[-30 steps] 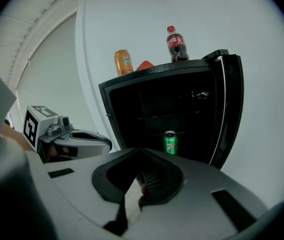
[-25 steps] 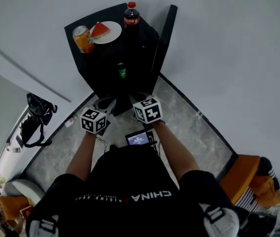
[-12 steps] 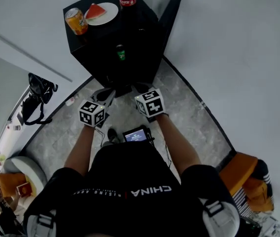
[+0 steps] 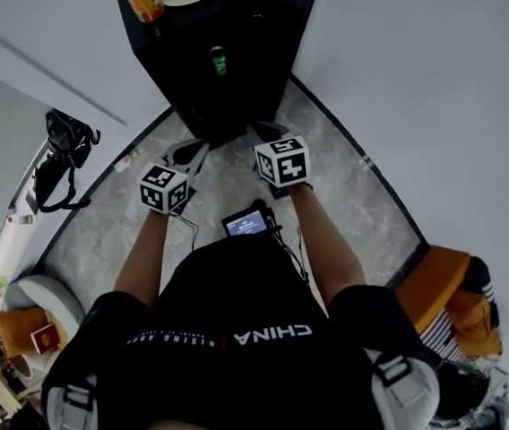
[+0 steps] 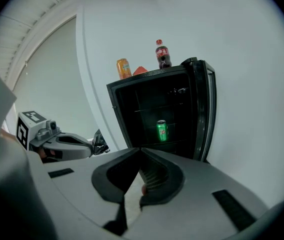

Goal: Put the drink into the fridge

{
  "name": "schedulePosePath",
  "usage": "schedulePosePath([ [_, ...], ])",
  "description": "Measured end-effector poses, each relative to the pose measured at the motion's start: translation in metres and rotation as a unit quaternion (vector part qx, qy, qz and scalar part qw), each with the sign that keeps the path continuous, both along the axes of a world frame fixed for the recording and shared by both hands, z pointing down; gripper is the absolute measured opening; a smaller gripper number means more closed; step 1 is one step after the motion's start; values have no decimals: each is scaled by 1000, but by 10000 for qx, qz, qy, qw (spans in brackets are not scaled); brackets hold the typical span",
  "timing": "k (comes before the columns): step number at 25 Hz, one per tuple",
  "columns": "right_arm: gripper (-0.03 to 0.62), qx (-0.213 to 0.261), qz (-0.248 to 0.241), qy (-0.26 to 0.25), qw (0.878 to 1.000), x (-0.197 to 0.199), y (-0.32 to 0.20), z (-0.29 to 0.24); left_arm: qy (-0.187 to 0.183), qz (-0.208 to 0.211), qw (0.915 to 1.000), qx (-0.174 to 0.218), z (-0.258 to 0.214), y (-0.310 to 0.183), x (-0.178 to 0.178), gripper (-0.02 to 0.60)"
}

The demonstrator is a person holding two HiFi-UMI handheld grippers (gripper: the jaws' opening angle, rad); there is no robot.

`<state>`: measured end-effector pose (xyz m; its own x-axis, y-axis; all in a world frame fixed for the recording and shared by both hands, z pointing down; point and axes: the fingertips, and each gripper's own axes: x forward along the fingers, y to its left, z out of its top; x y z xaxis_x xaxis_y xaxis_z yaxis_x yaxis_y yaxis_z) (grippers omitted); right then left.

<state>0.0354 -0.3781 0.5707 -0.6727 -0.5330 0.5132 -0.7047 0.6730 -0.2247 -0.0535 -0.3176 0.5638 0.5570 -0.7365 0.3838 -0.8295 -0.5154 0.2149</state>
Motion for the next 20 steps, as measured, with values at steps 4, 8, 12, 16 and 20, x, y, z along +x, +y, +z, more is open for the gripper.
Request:
schedulePosePath([
  [4,15,33,130,34,9999,-10,36,-1,20,15,10000,9,2,41,-16,12],
  [8,15,54,243,58,9997,-16,79,-1,69,120,9999,53,3,82,-23,12],
  [12,15,122,304,97,9994,-15,128,-2,70,161,9998,86,5,123,-23,12],
  [16,15,159,413,144,9989,-10,176,-5,145,283,9994,111,4,167,-17,12],
  [20,15,111,489,216,9985,4,222,2,253,427,9988,8,14,206,-3,12],
])
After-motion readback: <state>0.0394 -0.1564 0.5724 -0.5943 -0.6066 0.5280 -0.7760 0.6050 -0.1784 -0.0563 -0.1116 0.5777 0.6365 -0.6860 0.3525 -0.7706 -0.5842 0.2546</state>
